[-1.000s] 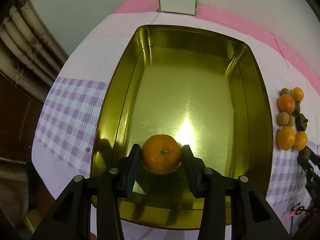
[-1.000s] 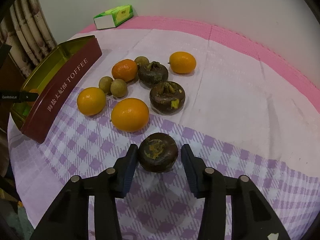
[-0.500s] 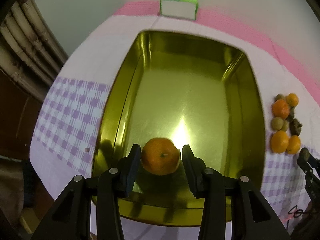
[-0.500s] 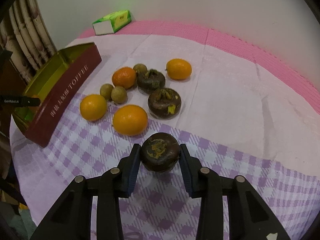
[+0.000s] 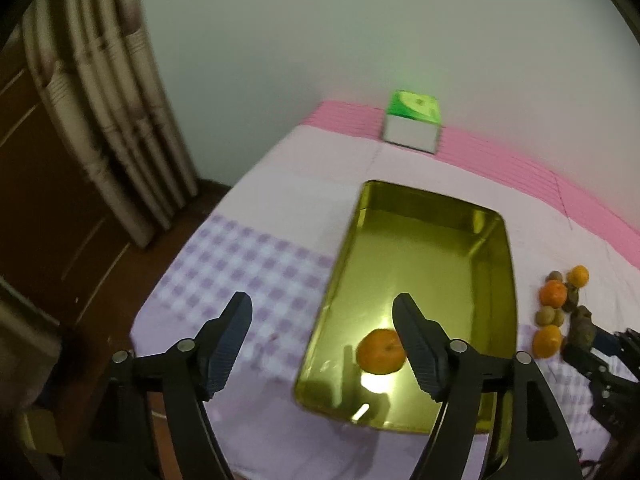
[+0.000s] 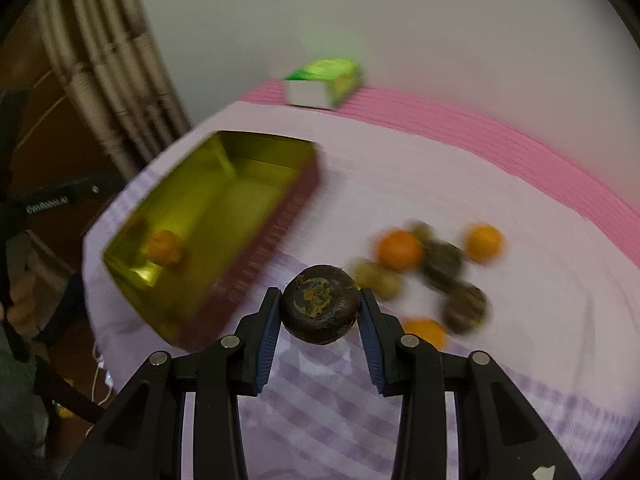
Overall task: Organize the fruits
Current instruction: 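Release the orange with the left gripper while the right lowers the dark fruit into the tin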
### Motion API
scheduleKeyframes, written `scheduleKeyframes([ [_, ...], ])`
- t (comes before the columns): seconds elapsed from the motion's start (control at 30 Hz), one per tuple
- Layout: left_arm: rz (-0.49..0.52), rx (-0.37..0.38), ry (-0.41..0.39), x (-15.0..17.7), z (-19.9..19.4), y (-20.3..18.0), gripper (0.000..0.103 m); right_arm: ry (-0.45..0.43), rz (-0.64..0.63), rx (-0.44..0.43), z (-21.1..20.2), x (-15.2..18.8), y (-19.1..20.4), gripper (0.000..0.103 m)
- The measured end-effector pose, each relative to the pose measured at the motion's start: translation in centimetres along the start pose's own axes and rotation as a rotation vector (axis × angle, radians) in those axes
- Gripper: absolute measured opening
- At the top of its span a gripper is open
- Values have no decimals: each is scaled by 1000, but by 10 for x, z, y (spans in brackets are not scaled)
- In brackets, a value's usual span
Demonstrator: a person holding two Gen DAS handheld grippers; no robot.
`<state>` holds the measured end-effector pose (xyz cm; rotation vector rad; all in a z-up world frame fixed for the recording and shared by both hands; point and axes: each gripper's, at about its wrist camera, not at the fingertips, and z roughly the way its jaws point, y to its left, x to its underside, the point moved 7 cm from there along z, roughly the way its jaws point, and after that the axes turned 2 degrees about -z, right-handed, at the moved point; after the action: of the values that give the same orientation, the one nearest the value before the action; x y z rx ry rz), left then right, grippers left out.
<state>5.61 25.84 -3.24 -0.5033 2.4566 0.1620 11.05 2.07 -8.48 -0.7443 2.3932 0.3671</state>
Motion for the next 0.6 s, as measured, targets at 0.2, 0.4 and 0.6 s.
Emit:
scheduleKeyframes([
  [0.2, -40, -66, 19, 14, -7, 27, 83, 36, -125, -73, 32, -20, 65, 36],
  [0.4, -42, -99, 26, 13, 0, 31, 83, 94, -202, -66, 65, -24, 95, 36],
  [0.6, -63, -93, 37, 12, 5, 37, 83, 141, -223, -47, 87, -24, 101, 35],
])
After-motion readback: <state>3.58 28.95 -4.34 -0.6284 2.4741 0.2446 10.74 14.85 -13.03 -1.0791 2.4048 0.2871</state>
